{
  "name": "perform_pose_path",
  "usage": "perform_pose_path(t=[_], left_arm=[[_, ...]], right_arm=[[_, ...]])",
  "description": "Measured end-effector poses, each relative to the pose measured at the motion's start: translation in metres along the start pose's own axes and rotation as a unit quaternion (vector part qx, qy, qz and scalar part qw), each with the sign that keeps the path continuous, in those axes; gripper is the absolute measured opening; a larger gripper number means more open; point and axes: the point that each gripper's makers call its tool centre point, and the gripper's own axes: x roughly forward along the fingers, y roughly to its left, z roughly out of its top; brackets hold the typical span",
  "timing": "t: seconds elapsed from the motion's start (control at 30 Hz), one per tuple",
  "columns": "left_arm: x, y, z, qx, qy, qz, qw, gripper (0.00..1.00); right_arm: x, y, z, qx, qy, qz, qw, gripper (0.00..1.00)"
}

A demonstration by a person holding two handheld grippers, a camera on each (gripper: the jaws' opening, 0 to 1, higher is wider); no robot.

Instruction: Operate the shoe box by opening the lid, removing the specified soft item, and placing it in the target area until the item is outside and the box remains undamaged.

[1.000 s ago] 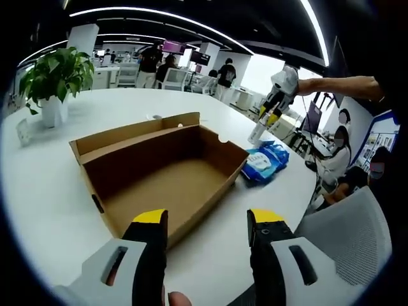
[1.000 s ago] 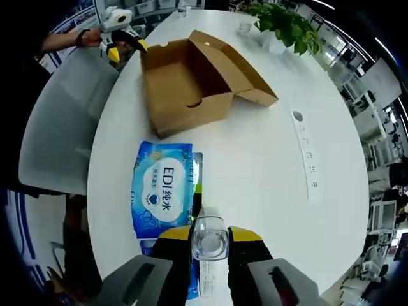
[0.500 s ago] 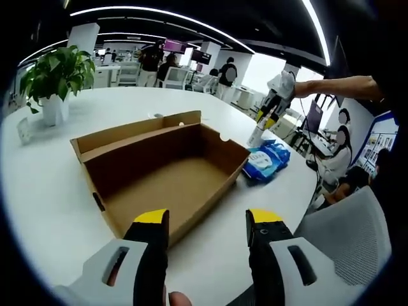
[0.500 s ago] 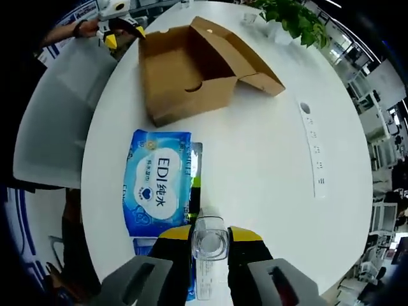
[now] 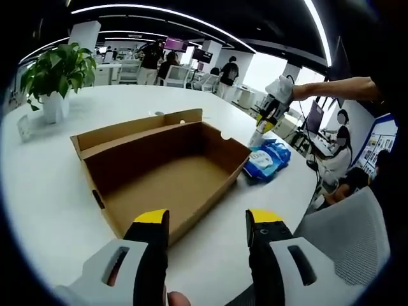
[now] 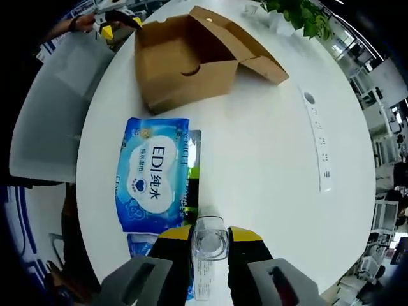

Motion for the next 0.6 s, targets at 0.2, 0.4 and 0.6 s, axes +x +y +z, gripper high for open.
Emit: perform_pose_path(t=[0.2, 0.4, 0.6], left_arm=[[-0.0006, 0.0009, -0.0001, -0.002, 0.000, 0.002, 1.0000, 0.49], [0.0002, -0.0001, -0.0010, 0.000, 0.003, 0.000, 1.0000, 0.49], [0.0009, -0.0002, -0.0017, 0.001, 0.004, -0.001, 1.0000, 0.49]], right_arm=[[0.0008, 0.0000, 0.0002, 0.006, 0.000, 0.001, 1.0000, 0.17], [0.0004, 0.0010, -0.0007, 0.006, 0.000, 0.003, 1.0000, 0.17], [0.0014, -0.0014, -0.0020, -0.001, 0.003, 0.002, 1.0000, 0.17]])
